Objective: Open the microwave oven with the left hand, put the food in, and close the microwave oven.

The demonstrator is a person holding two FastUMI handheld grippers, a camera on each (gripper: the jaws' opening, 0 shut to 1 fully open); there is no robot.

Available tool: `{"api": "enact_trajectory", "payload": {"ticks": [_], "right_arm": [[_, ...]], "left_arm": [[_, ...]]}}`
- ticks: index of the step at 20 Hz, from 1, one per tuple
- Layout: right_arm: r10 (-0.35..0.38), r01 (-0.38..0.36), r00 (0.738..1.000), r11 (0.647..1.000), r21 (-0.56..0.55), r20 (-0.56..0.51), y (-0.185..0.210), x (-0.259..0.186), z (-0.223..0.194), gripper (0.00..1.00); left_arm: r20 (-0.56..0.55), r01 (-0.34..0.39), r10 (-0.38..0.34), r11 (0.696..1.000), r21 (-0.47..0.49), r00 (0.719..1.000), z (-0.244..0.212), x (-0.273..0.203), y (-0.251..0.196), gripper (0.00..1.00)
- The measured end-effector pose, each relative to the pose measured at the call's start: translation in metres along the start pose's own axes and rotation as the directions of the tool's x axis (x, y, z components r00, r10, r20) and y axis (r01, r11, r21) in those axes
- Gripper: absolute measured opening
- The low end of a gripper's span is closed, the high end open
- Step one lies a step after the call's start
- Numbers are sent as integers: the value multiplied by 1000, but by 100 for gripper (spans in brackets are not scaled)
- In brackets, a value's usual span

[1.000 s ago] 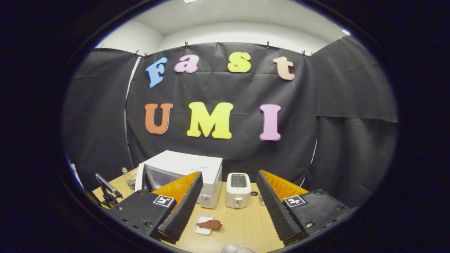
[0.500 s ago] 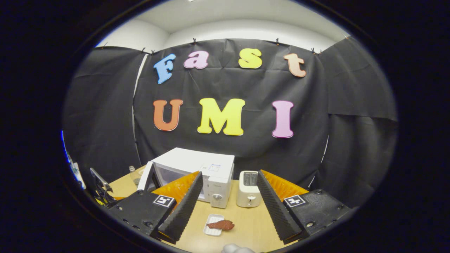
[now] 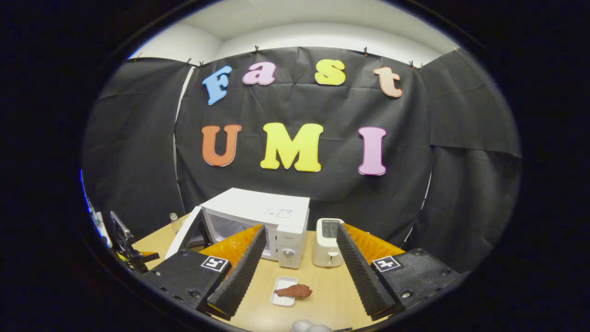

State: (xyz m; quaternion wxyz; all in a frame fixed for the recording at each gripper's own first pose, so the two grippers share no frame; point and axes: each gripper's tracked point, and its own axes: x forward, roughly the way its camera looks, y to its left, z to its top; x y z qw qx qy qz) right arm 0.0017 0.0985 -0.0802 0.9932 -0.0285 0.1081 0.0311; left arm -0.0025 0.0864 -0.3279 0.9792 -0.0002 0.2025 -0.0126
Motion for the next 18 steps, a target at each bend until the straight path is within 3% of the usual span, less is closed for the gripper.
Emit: {"api": "enact_trajectory", "payload": {"ticks": [13, 18], "right_arm": [[12, -12, 999, 1000, 21, -39, 36, 0, -22, 99], [-9, 12, 998, 999, 36, -68, 35, 2, -38, 99]], "left_arm": [[-18, 9, -11, 997, -79, 1000, -14, -17, 62, 98], [-11, -6, 5, 999, -35, 1000, -14, -20, 77, 96]]}}
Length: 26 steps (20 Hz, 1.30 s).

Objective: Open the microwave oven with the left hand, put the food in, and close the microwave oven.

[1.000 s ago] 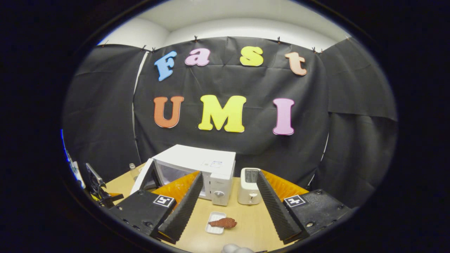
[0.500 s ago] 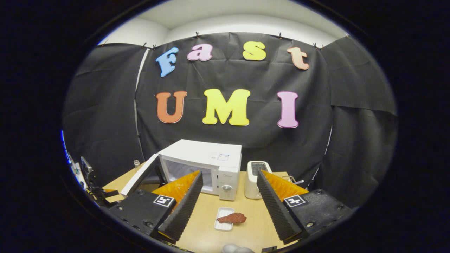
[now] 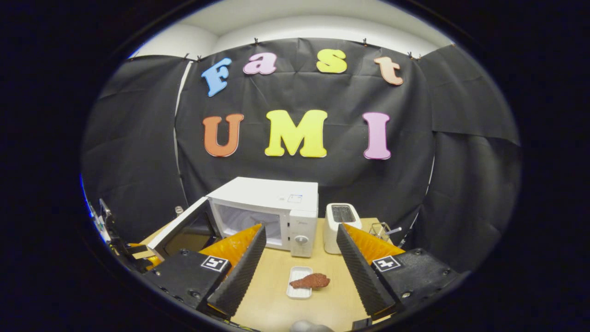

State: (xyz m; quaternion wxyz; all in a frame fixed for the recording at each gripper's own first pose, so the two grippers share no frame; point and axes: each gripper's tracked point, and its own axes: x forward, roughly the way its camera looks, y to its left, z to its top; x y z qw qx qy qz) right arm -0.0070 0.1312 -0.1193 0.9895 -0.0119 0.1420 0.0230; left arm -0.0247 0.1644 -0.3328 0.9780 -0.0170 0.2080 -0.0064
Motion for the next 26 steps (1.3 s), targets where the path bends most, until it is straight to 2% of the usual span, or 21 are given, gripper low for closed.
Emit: {"api": "enact_trajectory", "payload": {"ticks": [3, 6, 10, 13, 17, 18, 19, 20, 22, 23, 24, 25, 26], "right_arm": [[-14, 14, 1000, 1000, 0, -18, -2, 2, -13, 99], [-22, 22, 998, 1000, -4, -50, -7, 6, -34, 99], [-24, 26, 991, 1000, 15, -129, -33, 18, -82, 99], [-35, 47, 973, 998, 48, -230, -67, 39, -134, 99], [67, 5, 928, 982, 191, -367, -86, 72, -207, 99], [115, -17, 913, 970, 244, -391, -86, 81, -222, 98], [159, -31, 894, 955, 295, -420, -83, 91, -237, 89], [201, -39, 873, 938, 346, -445, -82, 100, -249, 86], [292, -63, 831, 895, 442, -473, -75, 119, -269, 84], [330, -75, 812, 877, 474, -481, -72, 125, -276, 94], [368, -94, 795, 860, 502, -482, -69, 132, -278, 82], [402, -116, 782, 845, 522, -476, -63, 143, -281, 93], [428, -133, 768, 834, 536, -476, -60, 152, -284, 87]], "left_arm": [[-1, -49, 49, 998, 41, 999, -3, -2, 19, 96], [-15, -67, 67, 997, 28, 998, -8, -11, 29, 96], [-13, -84, 84, 996, 32, 996, -4, -29, 30, 96], [1, -75, 75, 996, 39, 997, 5, -44, 14, 96], [18, -72, 71, 997, 22, 997, 24, -58, -22, 95], [20, -73, 72, 997, 19, 997, 30, -61, -33, 96], [27, -70, 70, 997, 17, 997, 37, -62, -44, 96], [31, -69, 69, 997, 19, 997, 45, -63, -57, 96], [47, -74, 73, 997, 27, 996, 63, -63, -80, 96], [51, -78, 76, 997, 29, 996, 72, -64, -91, 96], [54, -80, 78, 996, 30, 995, 80, -63, -102, 95], [60, -86, 84, 996, 34, 995, 89, -63, -111, 95], [64, -89, 86, 995, 37, 994, 96, -61, -121, 95]]}}
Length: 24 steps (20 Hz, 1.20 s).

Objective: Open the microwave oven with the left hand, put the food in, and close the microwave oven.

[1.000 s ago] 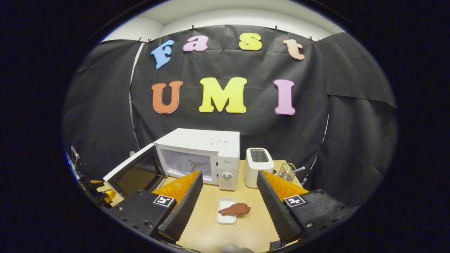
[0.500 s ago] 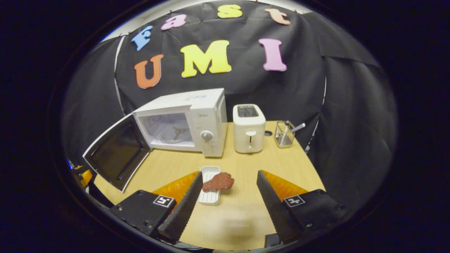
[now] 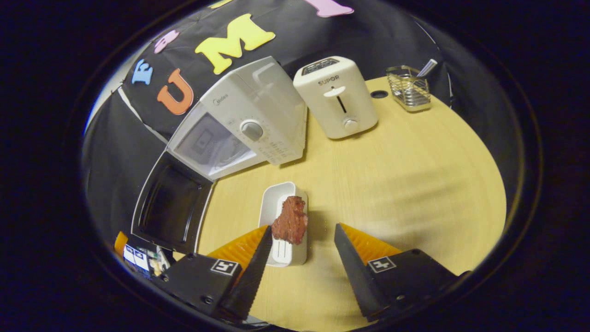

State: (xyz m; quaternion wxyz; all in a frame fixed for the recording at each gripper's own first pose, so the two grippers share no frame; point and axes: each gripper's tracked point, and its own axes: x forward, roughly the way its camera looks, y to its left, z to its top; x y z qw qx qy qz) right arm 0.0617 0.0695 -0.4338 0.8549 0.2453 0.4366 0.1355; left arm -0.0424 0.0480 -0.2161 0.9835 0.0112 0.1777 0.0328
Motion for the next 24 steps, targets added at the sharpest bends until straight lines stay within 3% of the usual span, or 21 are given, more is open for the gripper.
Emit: {"api": "enact_trajectory", "payload": {"ticks": [1, 2, 5, 6, 7, 8, 9, 10, 11, 12, 13, 18, 24], "right_arm": [[30, -30, 999, 1000, 4, -18, 1, 6, 3, 81], [63, -63, 997, 998, 9, -39, 5, 10, 6, 63], [127, -124, 988, 992, 34, -91, 11, 16, 5, 58], [139, -136, 985, 990, 41, -105, 11, 16, 4, 48], [140, -136, 983, 990, 41, -116, 9, 16, 6, 30], [142, -137, 982, 989, 52, -123, 7, 15, 6, 36], [144, -135, 981, 988, 74, -128, 6, 14, 7, 17], [145, -133, 980, 987, 94, -133, 5, 14, 8, 22], [149, -135, 978, 985, 107, -142, 6, 13, 9, 20], [162, -147, 976, 984, 104, -148, 9, 12, 8, 9], [170, -158, 975, 983, 94, -146, 12, 11, 11, 17], [189, -187, 978, 982, 35, -90, 36, -4, 34, 17], [270, -272, 962, 960, 72, 32, 115, -14, 63, 17]], "left_arm": [[2, -5, 5, 1000, 4, 1000, 7, 0, -8, 95], [8, -16, 16, 1000, 13, 1000, 13, -1, -14, 96], [9, -55, 54, 998, 28, 998, 25, -3, -30, 95], [11, -62, 62, 998, 30, 998, 28, -5, -36, 96], [10, -69, 69, 997, 32, 998, 30, -7, -44, 95], [7, -75, 75, 997, 32, 997, 30, -9, -49, 95], [5, -81, 80, 996, 33, 997, 31, -11, -54, 95], [3, -89, 89, 995, 33, 996, 31, -13, -57, 95], [0, -95, 95, 995, 31, 995, 30, -14, -60, 95], [-5, -100, 100, 995, 29, 995, 29, -15, -63, 95], [-9, -102, 102, 994, 27, 995, 29, -16, -63, 95], [-9, -109, 109, 994, 15, 994, 23, -19, -56, 95], [10, -60, 60, 998, -19, 998, 28, -10, -42, 95]]}}
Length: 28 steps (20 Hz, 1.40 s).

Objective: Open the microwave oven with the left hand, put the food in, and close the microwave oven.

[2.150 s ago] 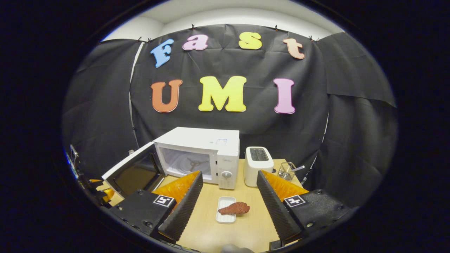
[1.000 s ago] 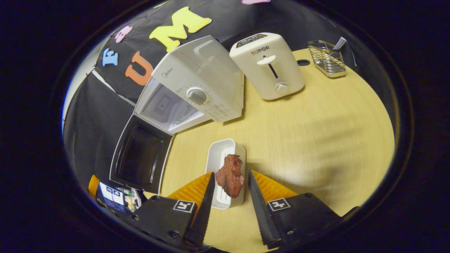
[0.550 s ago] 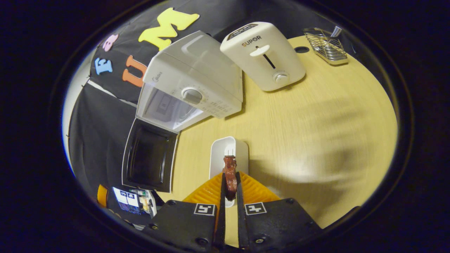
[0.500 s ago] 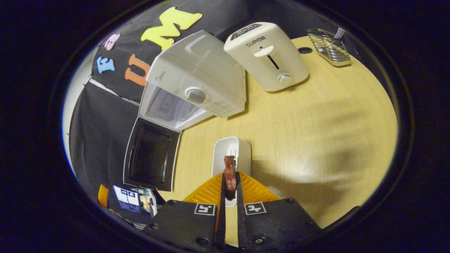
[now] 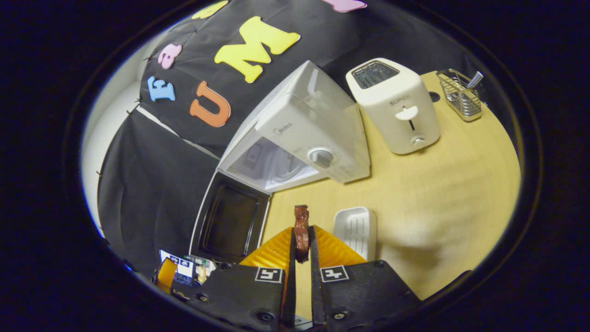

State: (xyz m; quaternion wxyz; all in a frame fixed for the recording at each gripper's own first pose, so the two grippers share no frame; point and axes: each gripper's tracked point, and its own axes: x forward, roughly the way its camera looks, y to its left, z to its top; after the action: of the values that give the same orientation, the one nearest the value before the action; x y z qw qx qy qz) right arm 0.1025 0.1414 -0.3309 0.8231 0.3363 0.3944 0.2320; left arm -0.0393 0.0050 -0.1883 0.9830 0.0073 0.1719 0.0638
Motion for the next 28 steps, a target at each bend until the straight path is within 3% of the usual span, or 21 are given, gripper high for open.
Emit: {"api": "enact_trajectory", "payload": {"ticks": [5, 9, 12, 19, 23, 26, 28], "right_arm": [[28, -43, 987, 995, 91, 161, 62, 46, 10, 17], [-2, -53, 951, 984, 170, 309, 88, 96, 21, 16], [-47, -54, 904, 973, 222, 425, 98, 131, 32, 17], [-196, -67, 760, 925, 374, 620, 96, 209, 55, 17], [-280, -28, 720, 902, 430, 635, 78, 256, 70, 17], [-300, -17, 716, 895, 445, 630, 69, 287, 74, 16], [-301, 13, 739, 901, 434, 603, 68, 305, 70, 17]], "left_arm": [[1, 111, -111, 992, 56, 994, 3, 8, 16, 95], [-6, 203, -203, 975, 95, 979, 0, 16, 34, 95], [-22, 249, -248, 964, 93, 968, -8, 28, 50, 96], [-25, 297, -297, 942, 153, 955, -21, 41, 81, 95], [-31, 305, -304, 938, 163, 952, -30, 48, 92, 95], [-29, 310, -309, 936, 169, 951, -33, 53, 98, 95], [-36, 306, -305, 939, 155, 952, -36, 59, 103, 95]]}}
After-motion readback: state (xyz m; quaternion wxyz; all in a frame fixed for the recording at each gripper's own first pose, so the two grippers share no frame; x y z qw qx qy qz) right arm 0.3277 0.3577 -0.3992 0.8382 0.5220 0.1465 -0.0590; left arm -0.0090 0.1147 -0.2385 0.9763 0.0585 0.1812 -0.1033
